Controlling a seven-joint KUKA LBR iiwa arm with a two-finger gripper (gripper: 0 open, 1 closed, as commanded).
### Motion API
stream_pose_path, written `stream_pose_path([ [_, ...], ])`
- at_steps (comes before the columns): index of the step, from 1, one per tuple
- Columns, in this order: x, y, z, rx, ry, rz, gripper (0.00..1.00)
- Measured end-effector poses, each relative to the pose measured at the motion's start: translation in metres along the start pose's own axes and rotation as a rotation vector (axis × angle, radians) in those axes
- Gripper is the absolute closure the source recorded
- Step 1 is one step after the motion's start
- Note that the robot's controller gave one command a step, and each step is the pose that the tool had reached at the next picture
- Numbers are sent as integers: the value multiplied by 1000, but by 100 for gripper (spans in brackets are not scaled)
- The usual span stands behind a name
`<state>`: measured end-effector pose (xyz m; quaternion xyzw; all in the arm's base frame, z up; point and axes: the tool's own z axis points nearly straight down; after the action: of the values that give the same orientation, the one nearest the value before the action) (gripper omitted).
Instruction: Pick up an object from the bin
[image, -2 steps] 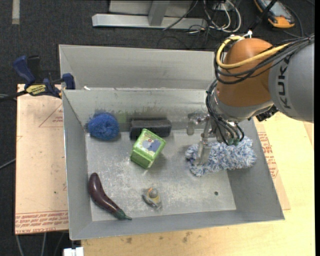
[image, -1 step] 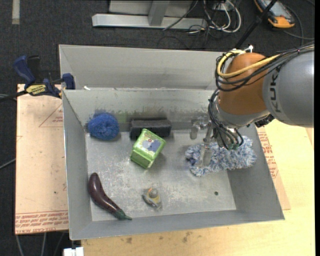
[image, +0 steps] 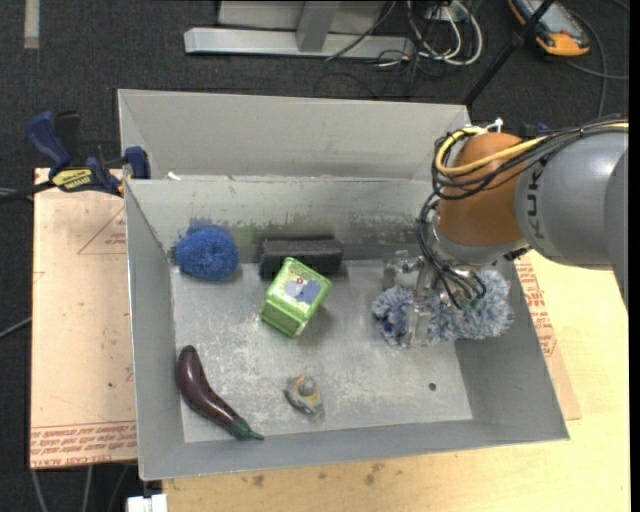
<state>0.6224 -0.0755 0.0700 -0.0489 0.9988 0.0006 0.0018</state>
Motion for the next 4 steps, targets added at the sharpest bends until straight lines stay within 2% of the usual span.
stream_pose_path([
  [1,-3,-11,0,0,1,170,0],
  [2,-2,-5,0,0,-2,49,0],
  [3,-4,-10,-1,-2,-4,169,100],
  [4,-4,-10,-1,-2,-4,168,100],
])
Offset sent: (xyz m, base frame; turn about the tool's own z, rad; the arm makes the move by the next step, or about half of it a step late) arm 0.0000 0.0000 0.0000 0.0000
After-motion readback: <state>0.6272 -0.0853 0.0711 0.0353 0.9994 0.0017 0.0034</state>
